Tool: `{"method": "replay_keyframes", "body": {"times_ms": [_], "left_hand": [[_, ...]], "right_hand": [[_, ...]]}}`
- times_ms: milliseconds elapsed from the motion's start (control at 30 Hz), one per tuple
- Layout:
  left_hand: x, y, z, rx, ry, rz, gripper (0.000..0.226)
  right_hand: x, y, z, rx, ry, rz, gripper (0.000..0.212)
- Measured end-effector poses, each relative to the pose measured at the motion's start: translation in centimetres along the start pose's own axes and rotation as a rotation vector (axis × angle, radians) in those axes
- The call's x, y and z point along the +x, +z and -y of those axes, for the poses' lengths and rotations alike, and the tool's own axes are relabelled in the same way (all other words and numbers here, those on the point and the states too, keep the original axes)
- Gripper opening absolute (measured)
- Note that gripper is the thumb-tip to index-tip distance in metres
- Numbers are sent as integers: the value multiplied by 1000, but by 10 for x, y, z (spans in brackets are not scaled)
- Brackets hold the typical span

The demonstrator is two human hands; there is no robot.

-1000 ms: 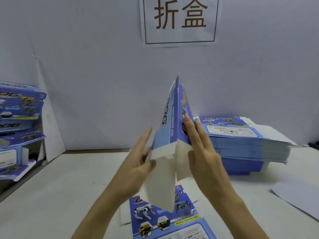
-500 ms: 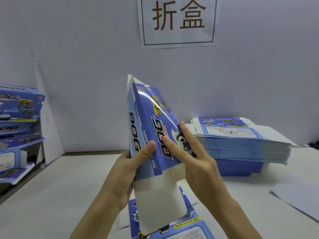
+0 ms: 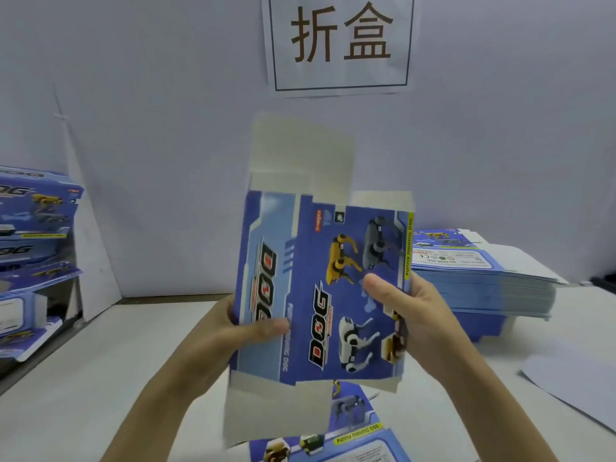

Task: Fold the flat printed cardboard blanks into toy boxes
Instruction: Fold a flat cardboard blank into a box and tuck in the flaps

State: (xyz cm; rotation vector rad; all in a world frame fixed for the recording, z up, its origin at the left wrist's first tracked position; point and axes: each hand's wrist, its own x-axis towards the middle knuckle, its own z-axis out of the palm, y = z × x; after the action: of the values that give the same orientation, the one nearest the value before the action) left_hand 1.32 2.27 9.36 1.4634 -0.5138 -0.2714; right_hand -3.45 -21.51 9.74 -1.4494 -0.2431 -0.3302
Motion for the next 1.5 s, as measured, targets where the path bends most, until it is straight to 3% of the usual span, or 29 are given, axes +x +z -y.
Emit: {"method": "replay_keyframes", "body": {"times_ms": [167,267,400,600,867,1033,1167,1233,1333,1433,1500], "left_hand": [[4,3,1,-11,137,-303,36],[4,2,1,-16,128,-300,37],[3,5,0,39,138,-311,45],[-2,0,-8,82,119,-316,43],[-4,-2,-11,-1,108,-293,37],[-7,-4,-12,-7,144,-313,49],[-9,5,-17,21,191,-344,72],[-7,12,-18,69,267,-381,61],[-6,26,-18,157,337,-369,72],[-7,32,-15,141,365,-275,78],[-8,28,-15,153,376,-209,82]], "right_hand": [[-2,17,-6,-124,-66,-134,22],[-2,14,-2,-157,-16,-97,47],[-3,9,1,-140,4,-99,51],[-5,13,9,68,142,54,22],[-10,13,21,178,143,82,24],[-9,15,21,171,138,104,26],[-10,14,21,131,99,68,23],[-9,15,20,62,74,14,33],[-10,21,19,-103,49,-59,58],[-12,27,18,-171,18,30,54],[-13,25,17,-156,78,38,66]]}}
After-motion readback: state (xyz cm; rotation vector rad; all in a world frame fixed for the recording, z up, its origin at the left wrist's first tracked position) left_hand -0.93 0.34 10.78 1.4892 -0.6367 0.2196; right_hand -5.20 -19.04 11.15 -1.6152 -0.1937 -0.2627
